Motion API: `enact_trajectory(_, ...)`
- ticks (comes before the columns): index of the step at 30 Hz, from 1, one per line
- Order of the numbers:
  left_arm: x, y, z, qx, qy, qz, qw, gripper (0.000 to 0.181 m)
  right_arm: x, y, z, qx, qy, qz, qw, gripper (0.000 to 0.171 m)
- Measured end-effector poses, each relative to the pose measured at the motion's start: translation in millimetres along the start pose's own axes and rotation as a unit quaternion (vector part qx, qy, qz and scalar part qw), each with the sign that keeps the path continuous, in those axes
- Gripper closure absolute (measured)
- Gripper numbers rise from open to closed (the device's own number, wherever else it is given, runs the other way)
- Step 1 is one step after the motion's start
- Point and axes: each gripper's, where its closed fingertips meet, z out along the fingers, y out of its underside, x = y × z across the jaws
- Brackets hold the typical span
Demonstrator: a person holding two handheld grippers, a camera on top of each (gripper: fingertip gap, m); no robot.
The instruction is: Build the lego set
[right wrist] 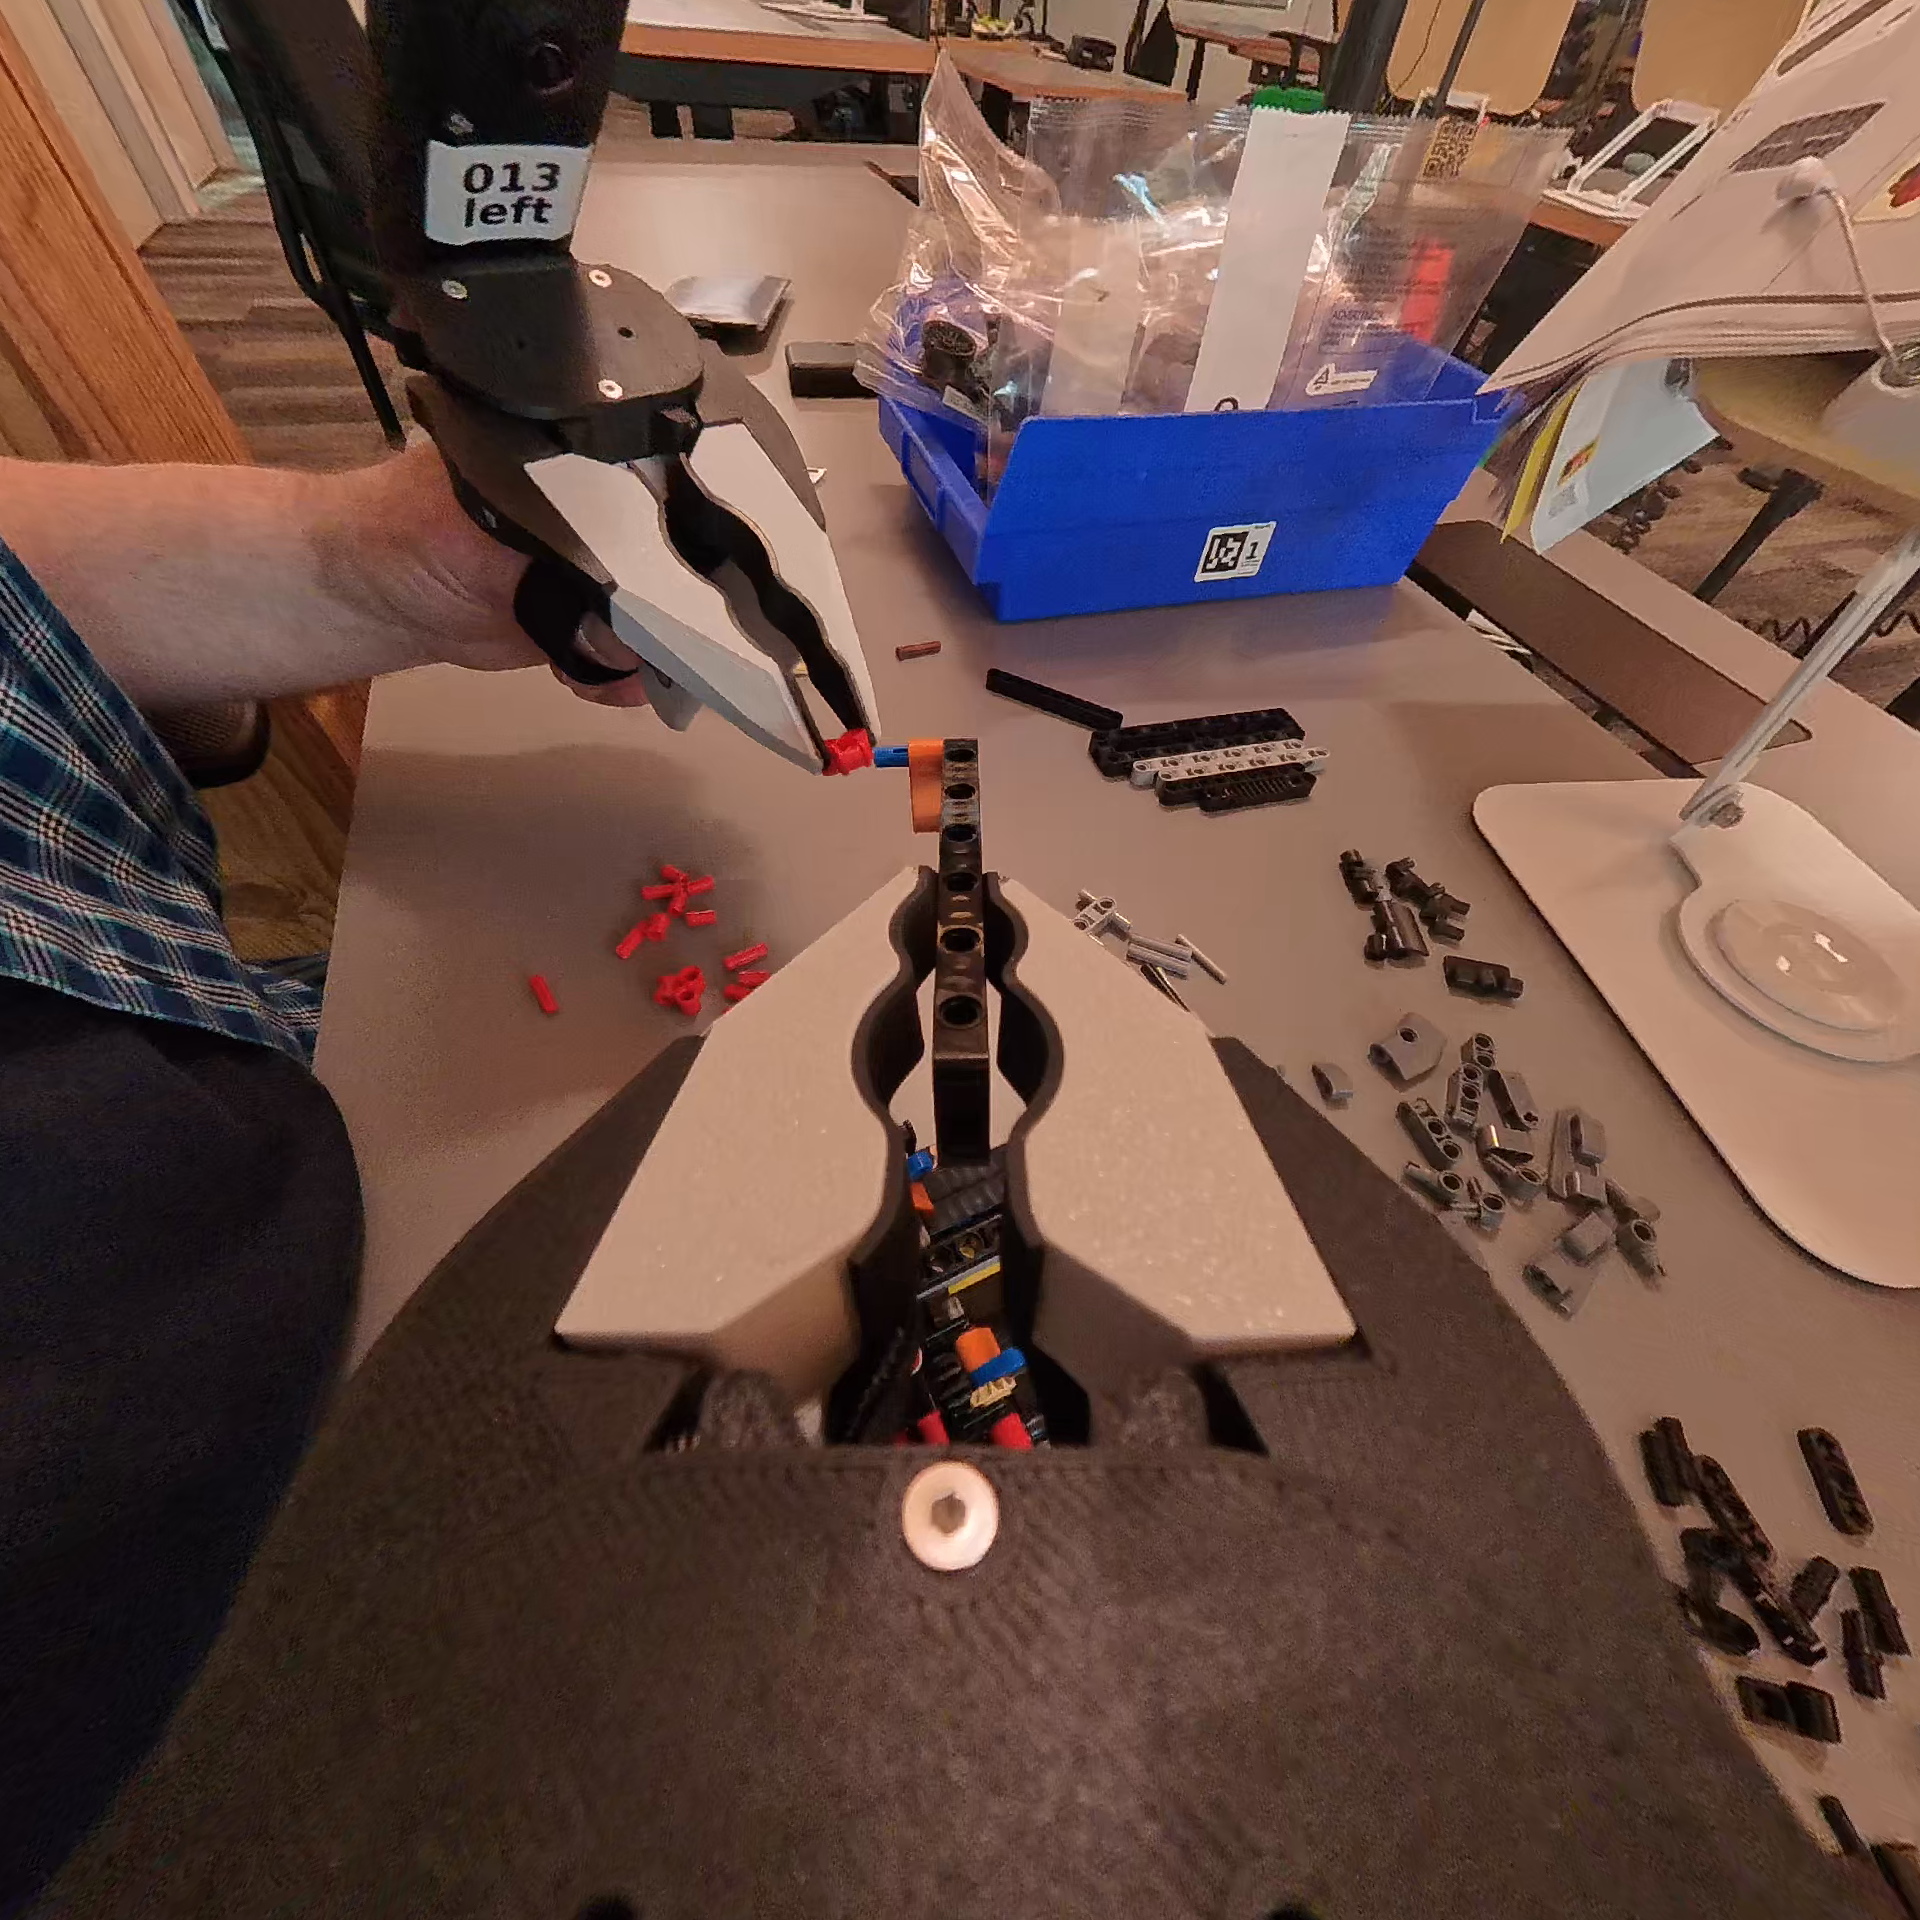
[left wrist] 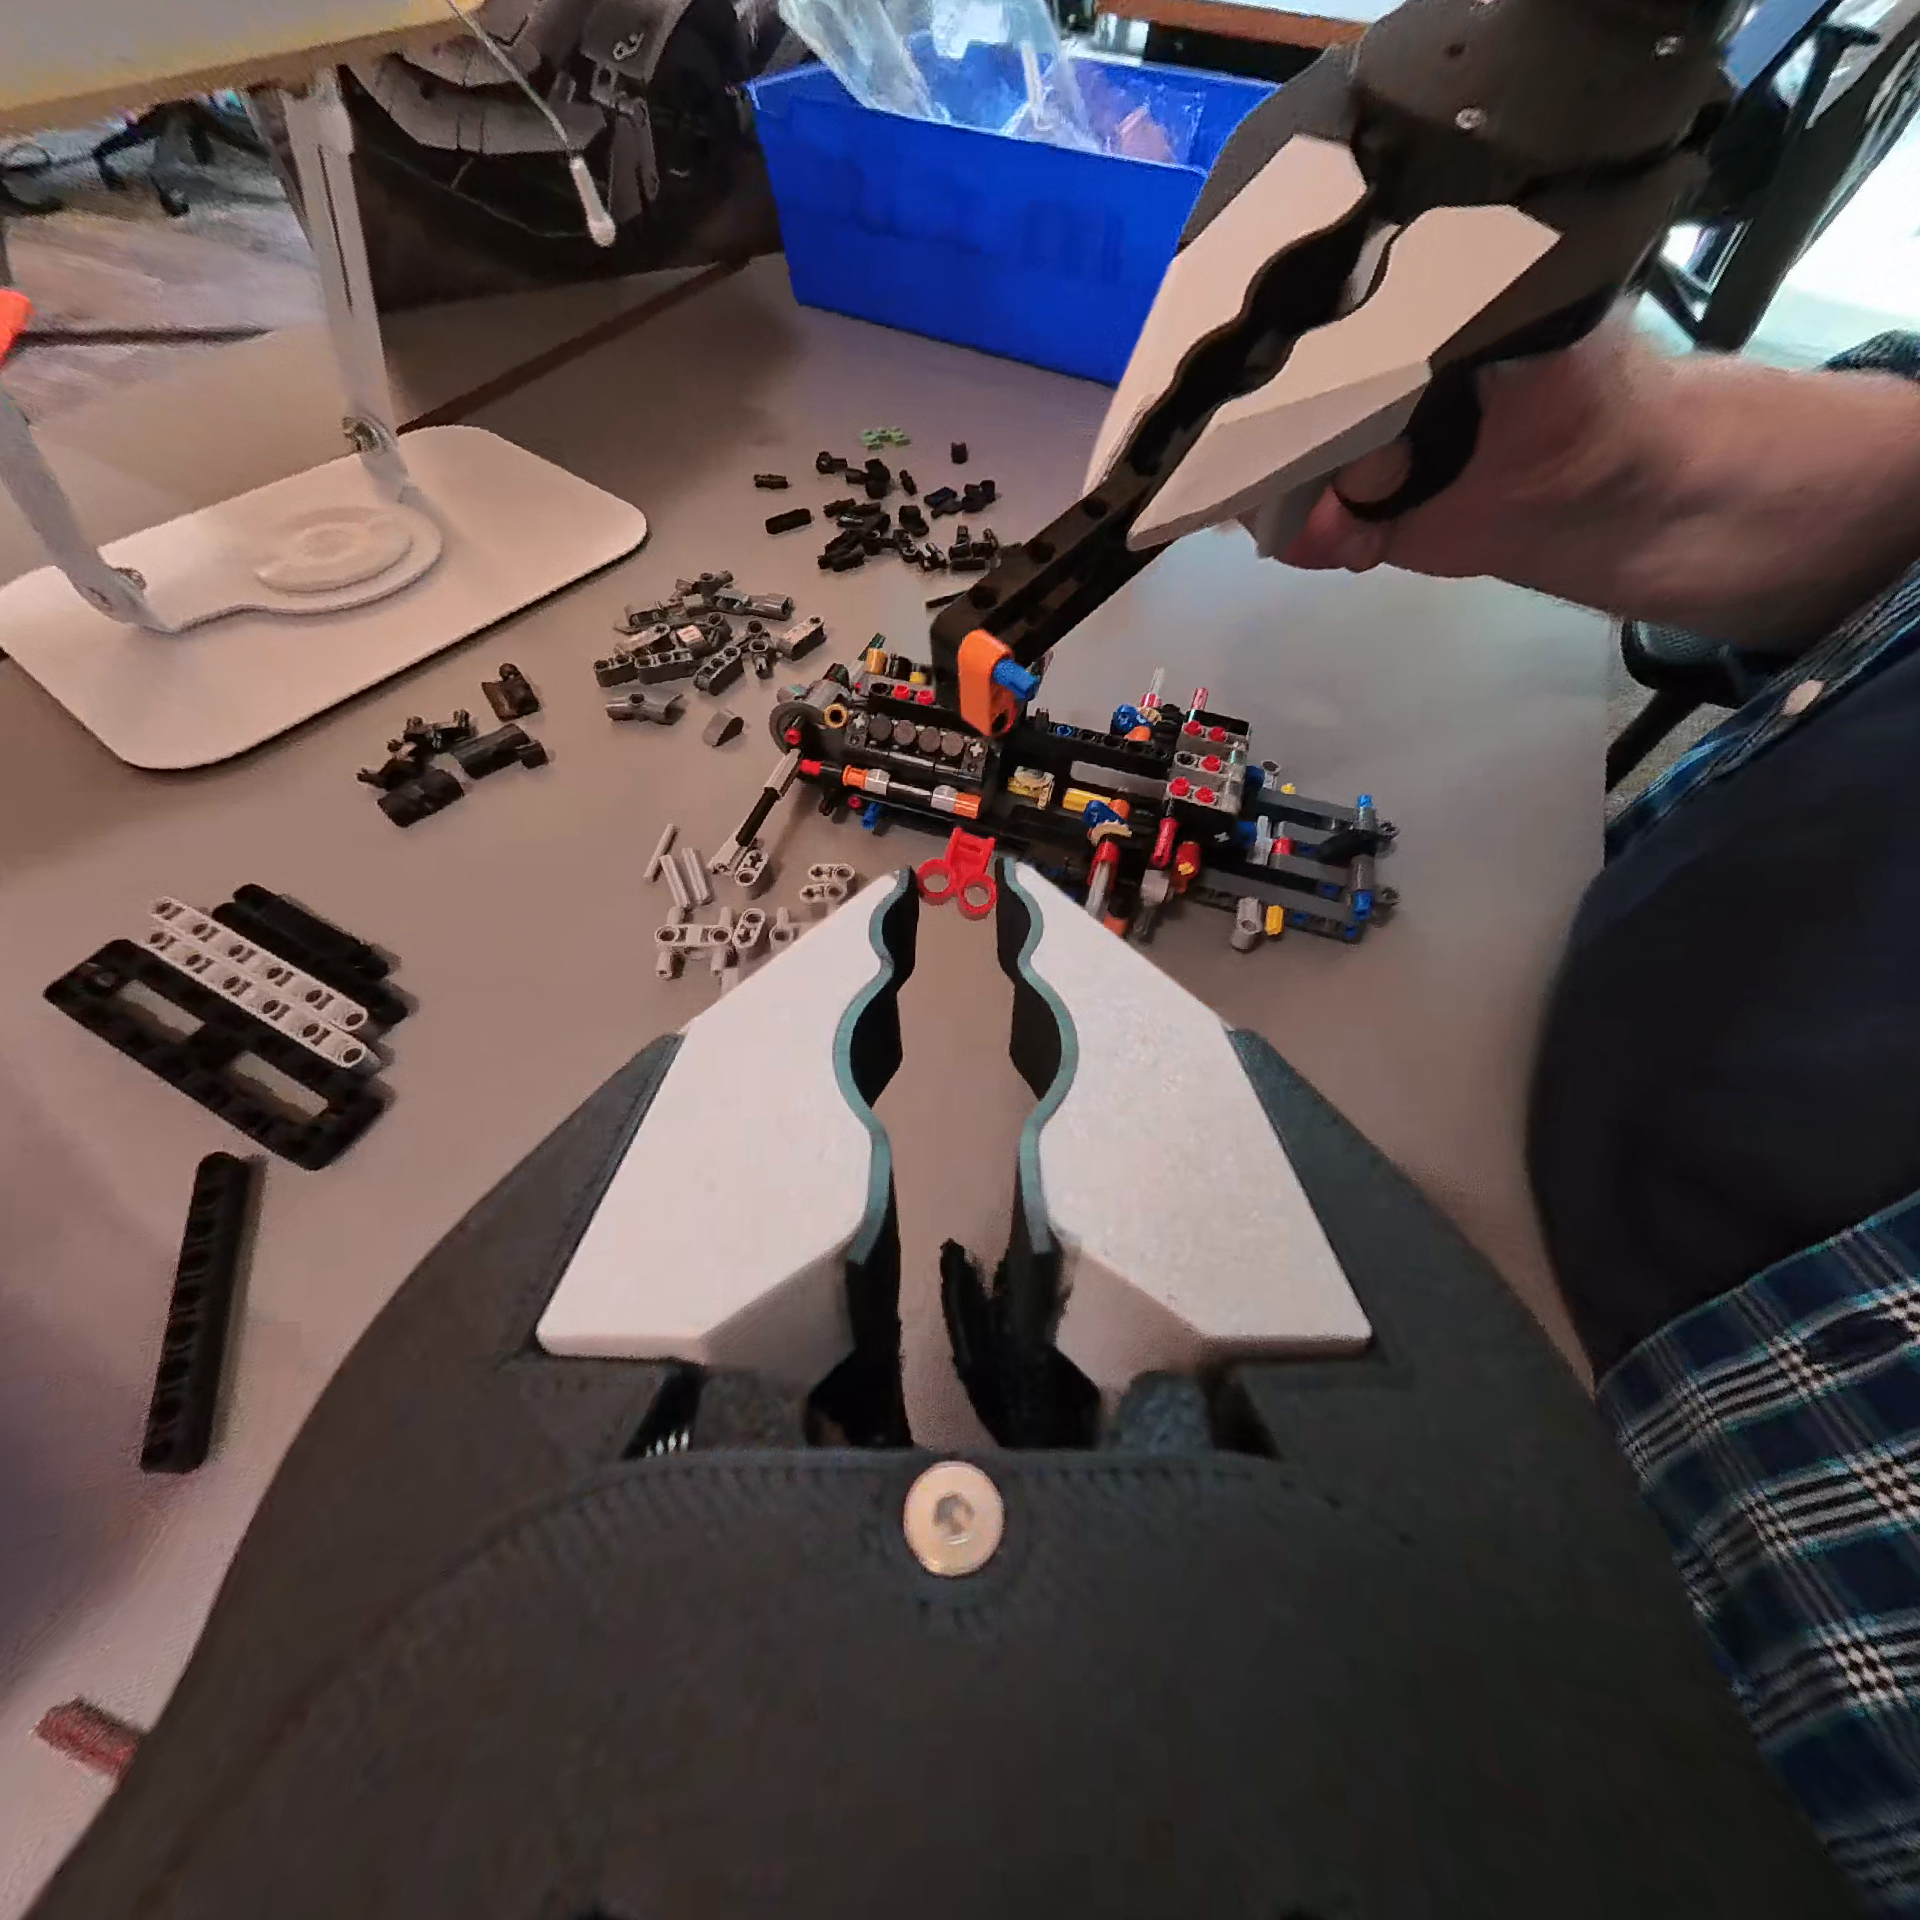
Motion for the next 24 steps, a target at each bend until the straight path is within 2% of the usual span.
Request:
enact_trajectory(8, -6.3, 11.5, 2.0, -0.026, -0.011, -0.005, 1.0, 0.168, 1.0, 2.1, 0.4, -0.001, 0.0, 0.004, 1.0, 0.166)
enact_trajectory(24, -8.2, 8.1, -1.4, -0.001, 0.002, -0.035, 0.999, 0.168, 0.7, 3.1, 1.5, -0.003, 0.001, 0.007, 1.0, 0.166)
